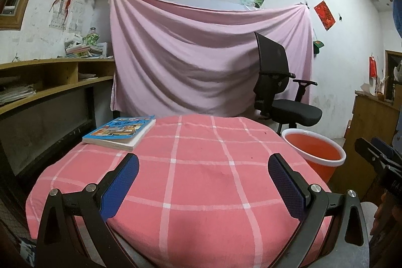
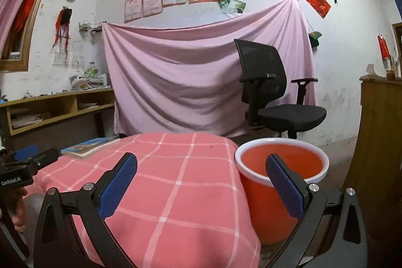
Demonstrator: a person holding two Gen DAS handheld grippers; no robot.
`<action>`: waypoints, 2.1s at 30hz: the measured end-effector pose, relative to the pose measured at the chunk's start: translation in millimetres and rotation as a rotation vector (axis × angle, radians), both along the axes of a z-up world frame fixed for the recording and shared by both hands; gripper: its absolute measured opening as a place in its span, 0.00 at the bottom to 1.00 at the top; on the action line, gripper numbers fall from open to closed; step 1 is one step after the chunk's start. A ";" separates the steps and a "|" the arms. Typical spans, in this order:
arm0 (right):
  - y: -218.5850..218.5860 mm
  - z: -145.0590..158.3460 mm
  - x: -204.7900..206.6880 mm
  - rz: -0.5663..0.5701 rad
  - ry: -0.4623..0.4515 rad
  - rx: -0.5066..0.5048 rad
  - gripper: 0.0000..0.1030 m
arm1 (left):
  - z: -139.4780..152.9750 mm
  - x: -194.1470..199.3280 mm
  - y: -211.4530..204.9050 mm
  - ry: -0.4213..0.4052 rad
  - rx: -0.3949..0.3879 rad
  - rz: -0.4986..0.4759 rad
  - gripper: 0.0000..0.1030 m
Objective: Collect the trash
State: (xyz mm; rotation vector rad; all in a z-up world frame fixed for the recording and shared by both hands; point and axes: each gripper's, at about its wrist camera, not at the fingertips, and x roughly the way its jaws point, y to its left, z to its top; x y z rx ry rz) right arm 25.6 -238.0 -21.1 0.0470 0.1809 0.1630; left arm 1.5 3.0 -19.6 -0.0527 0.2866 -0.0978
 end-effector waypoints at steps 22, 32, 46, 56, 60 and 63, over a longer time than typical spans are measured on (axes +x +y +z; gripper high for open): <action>14.7 -13.5 6.8 0.007 0.050 -0.024 1.00 | -13.9 3.9 -0.9 -0.023 -0.010 0.031 0.98; 16.5 -17.3 13.1 0.001 0.070 -0.024 1.00 | -17.6 9.2 -0.3 -0.011 -0.008 0.058 0.98; 15.8 -18.2 13.7 0.000 0.075 -0.023 1.00 | -20.4 9.3 1.3 -0.011 -0.008 0.055 0.98; 16.1 -17.6 13.7 -0.001 0.075 -0.022 1.00 | -20.4 9.5 2.4 -0.011 -0.009 0.055 0.98; 16.1 -17.4 13.7 0.000 0.075 -0.022 1.00 | -20.6 9.6 2.0 -0.010 -0.009 0.055 0.98; 16.7 -18.1 13.7 0.001 0.076 -0.023 1.00 | -20.5 9.2 1.8 -0.011 -0.010 0.056 0.98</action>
